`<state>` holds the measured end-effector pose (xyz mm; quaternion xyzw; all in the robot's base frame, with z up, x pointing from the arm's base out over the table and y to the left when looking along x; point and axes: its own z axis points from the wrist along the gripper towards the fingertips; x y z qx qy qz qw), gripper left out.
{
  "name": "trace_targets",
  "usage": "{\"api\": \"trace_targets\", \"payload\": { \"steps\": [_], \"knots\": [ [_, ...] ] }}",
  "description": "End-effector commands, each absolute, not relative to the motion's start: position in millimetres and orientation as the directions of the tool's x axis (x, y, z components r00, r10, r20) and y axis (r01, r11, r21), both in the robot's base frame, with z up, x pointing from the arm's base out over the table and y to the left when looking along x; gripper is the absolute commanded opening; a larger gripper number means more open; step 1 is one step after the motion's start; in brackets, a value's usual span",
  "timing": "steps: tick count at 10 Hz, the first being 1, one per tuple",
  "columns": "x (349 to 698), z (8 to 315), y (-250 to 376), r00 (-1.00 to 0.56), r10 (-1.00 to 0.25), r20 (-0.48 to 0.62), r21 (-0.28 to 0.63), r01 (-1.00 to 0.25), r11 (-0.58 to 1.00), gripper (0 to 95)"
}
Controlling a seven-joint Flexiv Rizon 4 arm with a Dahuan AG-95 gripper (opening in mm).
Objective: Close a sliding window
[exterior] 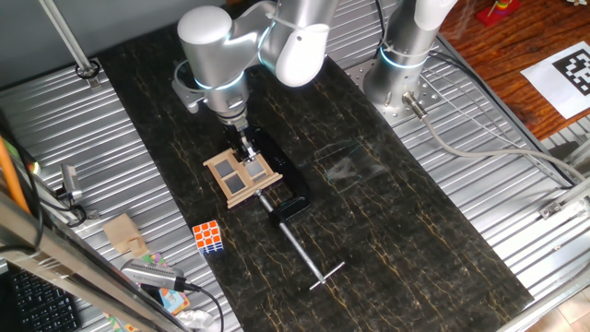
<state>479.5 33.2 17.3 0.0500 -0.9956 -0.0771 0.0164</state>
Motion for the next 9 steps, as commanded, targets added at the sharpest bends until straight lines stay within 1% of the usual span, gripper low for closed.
{"api": "trace_targets", "payload": {
  "steps": [1, 9],
  "knots": [
    [479.3, 16.9, 33.1, -0.994, -0.104, 0.026, 0.156, -0.098, 0.983, 0.0],
    [478.7, 16.7, 30.5, -0.994, -0.109, 0.028, 0.157, -0.103, 0.982, 0.0]
  ]
}}
